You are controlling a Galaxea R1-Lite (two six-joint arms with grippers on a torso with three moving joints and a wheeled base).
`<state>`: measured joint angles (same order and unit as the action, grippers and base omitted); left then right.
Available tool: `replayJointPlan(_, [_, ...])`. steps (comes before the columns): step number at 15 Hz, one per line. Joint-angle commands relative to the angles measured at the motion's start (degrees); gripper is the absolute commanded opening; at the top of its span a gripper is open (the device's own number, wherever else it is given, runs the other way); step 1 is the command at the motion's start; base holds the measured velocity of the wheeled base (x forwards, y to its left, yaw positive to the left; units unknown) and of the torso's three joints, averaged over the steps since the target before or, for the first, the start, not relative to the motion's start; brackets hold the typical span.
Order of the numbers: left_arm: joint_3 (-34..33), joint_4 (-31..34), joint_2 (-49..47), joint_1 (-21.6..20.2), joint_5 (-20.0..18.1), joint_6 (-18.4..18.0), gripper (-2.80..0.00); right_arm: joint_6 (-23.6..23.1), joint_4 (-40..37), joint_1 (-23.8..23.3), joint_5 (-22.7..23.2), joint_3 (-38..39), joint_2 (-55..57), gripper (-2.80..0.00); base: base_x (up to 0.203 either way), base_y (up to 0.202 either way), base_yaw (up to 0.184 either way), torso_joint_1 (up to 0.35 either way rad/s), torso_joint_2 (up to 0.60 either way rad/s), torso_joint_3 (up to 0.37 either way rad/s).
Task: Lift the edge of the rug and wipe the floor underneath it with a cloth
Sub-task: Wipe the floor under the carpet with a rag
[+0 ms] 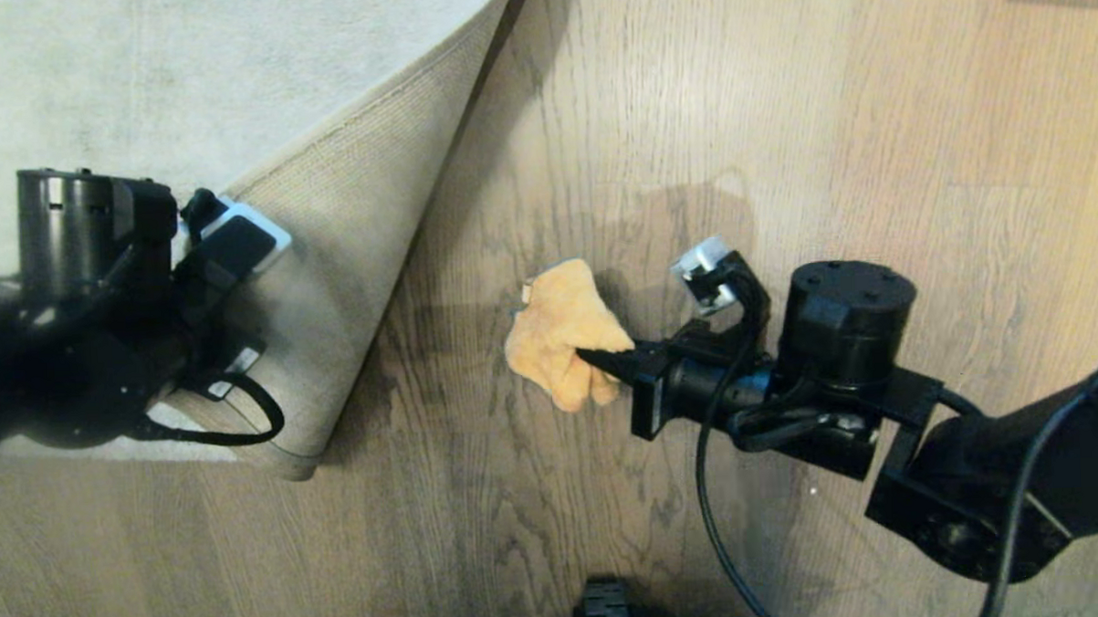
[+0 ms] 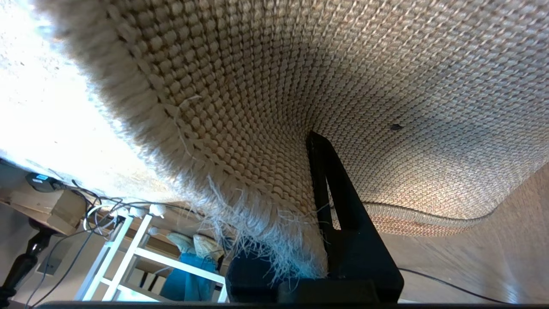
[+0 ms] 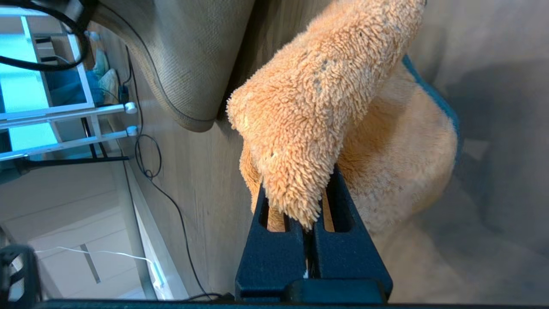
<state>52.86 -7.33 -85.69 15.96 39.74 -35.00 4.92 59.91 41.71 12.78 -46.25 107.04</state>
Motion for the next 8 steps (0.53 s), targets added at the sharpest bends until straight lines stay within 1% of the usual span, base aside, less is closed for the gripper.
replayJointPlan(1, [0.0,-0.1,-0.2,0.2,0.3,-0.2,-2.80,0.1,1.5,1.7,-0.9,-2.1,5.4,-2.80,0.000,0.000,0.000,0.000,0.00,0.000])
replayJointPlan(5, [0.0,-0.1,-0.3,0.3,0.6,-0.1,-2.80,2.5,3.0,5.1,-6.6,-9.8,12.4,-2.80,0.000,0.000,0.000,0.000,0.00,0.000])
replayJointPlan(8, [0.0,-0.1,-0.2,0.3,1.4,-0.1,-2.80,2.7,3.9,5.6,-8.5,-15.5,17.5,-2.80,0.000,0.000,0.000,0.000,0.00,0.000])
